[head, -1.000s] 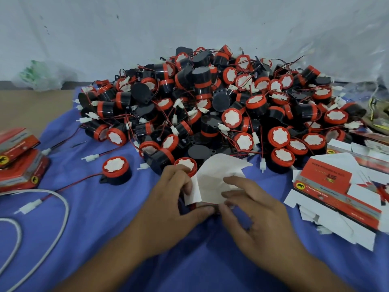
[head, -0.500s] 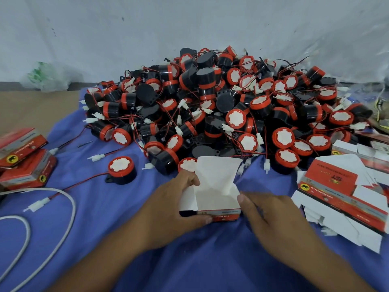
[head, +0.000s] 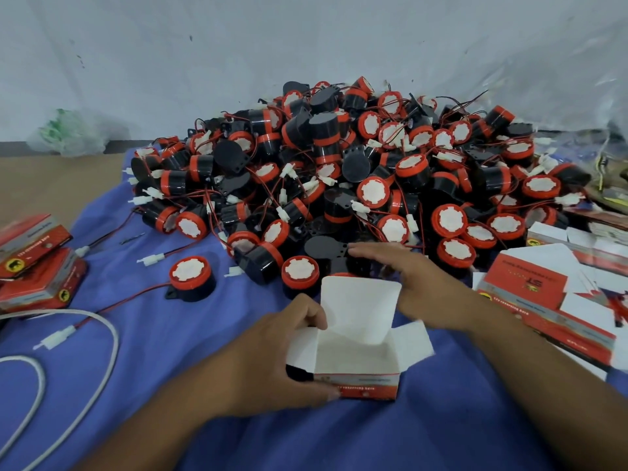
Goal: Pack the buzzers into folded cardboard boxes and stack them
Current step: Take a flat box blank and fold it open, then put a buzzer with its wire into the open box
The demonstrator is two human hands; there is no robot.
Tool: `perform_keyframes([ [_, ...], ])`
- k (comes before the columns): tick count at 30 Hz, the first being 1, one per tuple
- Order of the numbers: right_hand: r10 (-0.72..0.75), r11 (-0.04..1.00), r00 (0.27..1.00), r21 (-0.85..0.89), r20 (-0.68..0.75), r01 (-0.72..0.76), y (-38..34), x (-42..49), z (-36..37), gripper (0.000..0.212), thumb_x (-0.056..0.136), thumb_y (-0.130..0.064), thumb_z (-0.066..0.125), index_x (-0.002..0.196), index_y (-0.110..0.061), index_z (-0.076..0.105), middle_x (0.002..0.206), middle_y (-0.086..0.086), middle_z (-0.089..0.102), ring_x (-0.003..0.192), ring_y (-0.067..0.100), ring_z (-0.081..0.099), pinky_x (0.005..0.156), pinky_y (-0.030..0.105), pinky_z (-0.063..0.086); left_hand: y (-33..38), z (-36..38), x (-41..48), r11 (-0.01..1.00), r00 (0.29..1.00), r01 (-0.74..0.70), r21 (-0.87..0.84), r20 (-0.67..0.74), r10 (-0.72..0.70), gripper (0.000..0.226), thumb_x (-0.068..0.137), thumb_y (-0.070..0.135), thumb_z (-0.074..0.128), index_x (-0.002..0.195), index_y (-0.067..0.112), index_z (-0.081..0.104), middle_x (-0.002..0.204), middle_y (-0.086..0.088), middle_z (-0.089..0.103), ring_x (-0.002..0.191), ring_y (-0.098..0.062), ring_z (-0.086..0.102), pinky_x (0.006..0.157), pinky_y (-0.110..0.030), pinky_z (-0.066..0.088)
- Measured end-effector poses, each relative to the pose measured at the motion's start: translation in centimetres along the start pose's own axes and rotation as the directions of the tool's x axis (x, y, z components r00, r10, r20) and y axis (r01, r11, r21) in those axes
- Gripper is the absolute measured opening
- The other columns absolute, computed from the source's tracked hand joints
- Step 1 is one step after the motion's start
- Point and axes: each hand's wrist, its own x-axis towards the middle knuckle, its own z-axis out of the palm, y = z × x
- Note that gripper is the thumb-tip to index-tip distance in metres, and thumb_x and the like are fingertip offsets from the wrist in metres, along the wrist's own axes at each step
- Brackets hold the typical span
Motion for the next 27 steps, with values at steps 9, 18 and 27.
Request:
perform_keyframes([
  [9,0.234,0.885,0.971,-0.405,-0.039,-0.229,-1.1,1.4,2.4,0.031,0.093,-0.048,0.054,0.123,-0.042,0.057,0.125,-0.004,0.053,0.108,0.013,0.032,0.093,0.029,0.026,-0.3,0.4,0.1,0.998,1.0,-0.011,0.062,-0.012,0.012,0.065,0.067,0.065,0.078,0.113,0.046,0.036,0.101,0.022,0.054,0.083,-0.005,0.056,0.06,-0.026,0.049],
  [18,0.16,0.751,0.805,0.599,-0.571,0.276,-9.1,-3.1,-6.5,0.036,0.085,-0.028,0.065,0.12,-0.039,0.066,0.095,-0.003,0.07,0.071,0.017,0.068,0.047,0.024,0.051,-0.7,0.7,0.2,0.999,0.995,0.019,0.034,-0.097,-0.015,0.067,0.067,0.068,0.074,0.115,0.049,0.033,0.103,0.025,0.054,0.087,-0.003,0.057,0.064,-0.026,0.053],
  [27,0.077,0.312,0.987,0.944,-0.142,0.111,-9.9,-5.1,-3.6,0.068,0.058,-0.025,0.096,0.119,-0.01,0.069,0.116,0.017,0.071,0.097,0.028,0.073,0.066,0.021,0.06,-0.8,0.9,0.4,0.999,0.992,0.024,0.042,-0.122,-0.019,0.068,0.066,0.072,0.074,0.115,0.052,0.032,0.107,0.034,0.05,0.091,0.005,0.056,0.064,-0.014,0.048],
])
